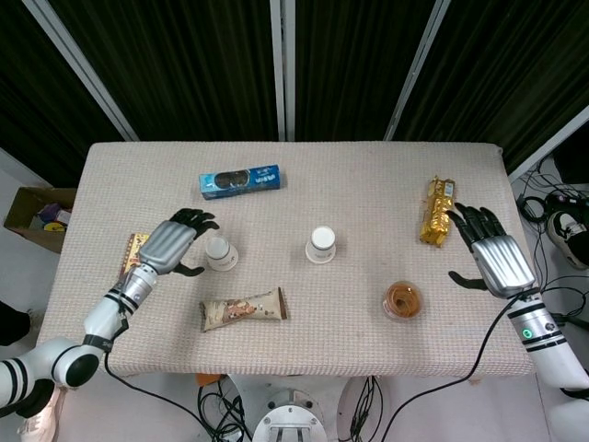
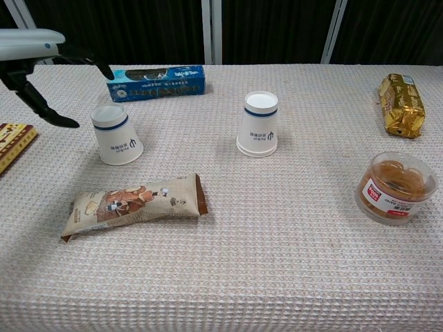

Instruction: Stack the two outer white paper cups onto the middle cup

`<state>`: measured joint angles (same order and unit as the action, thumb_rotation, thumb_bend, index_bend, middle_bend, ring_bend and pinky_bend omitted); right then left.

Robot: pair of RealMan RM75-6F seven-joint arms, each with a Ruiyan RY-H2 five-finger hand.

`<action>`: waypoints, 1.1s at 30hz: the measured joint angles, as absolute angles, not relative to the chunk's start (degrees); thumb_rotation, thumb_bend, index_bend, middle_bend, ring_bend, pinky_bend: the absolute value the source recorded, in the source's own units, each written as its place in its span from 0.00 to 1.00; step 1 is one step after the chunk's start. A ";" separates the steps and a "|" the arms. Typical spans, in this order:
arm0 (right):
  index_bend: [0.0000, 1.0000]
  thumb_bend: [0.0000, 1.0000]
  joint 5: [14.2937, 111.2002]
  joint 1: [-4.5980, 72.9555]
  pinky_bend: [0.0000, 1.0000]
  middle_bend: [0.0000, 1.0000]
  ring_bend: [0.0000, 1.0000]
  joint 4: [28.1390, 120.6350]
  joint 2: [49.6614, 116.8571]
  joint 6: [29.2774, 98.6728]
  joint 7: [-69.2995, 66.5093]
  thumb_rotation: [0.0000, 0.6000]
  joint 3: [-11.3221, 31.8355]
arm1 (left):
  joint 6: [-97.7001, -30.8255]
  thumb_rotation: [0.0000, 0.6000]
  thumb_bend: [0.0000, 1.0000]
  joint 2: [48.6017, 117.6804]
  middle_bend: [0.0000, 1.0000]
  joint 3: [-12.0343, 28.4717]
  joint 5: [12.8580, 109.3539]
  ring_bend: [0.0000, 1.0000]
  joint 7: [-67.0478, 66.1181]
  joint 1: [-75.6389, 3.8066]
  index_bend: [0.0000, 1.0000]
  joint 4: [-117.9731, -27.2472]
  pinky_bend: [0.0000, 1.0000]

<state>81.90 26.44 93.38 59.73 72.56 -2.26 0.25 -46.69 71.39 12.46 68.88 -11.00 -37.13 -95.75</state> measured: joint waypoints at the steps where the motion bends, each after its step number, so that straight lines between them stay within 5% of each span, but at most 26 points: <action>1: 0.00 0.11 82.10 26.24 0.00 0.00 0.00 92.94 59.89 72.55 -2.71 1.00 0.30 | -46.27 1.00 0.19 71.82 0.14 12.44 67.64 0.08 -11.99 -37.74 0.24 -95.49 0.10; 14: 0.00 0.11 82.53 24.17 0.00 0.00 0.00 88.26 62.34 71.54 -6.67 1.00 1.36 | -44.64 1.00 0.28 78.24 0.27 10.73 55.05 0.21 -19.79 -43.75 0.32 -90.26 0.11; 20: 0.00 0.11 82.92 23.27 0.00 0.00 0.00 86.98 62.89 71.40 -7.85 1.00 1.69 | -45.34 1.00 0.36 80.34 0.49 10.63 53.44 0.40 -19.59 -45.06 0.46 -88.02 0.12; 33: 0.00 0.11 83.80 21.30 0.00 0.00 0.00 85.10 63.09 72.99 -11.26 1.00 2.74 | -45.18 1.00 0.35 75.90 0.48 17.60 56.04 0.40 -11.21 -48.50 0.46 -97.07 0.12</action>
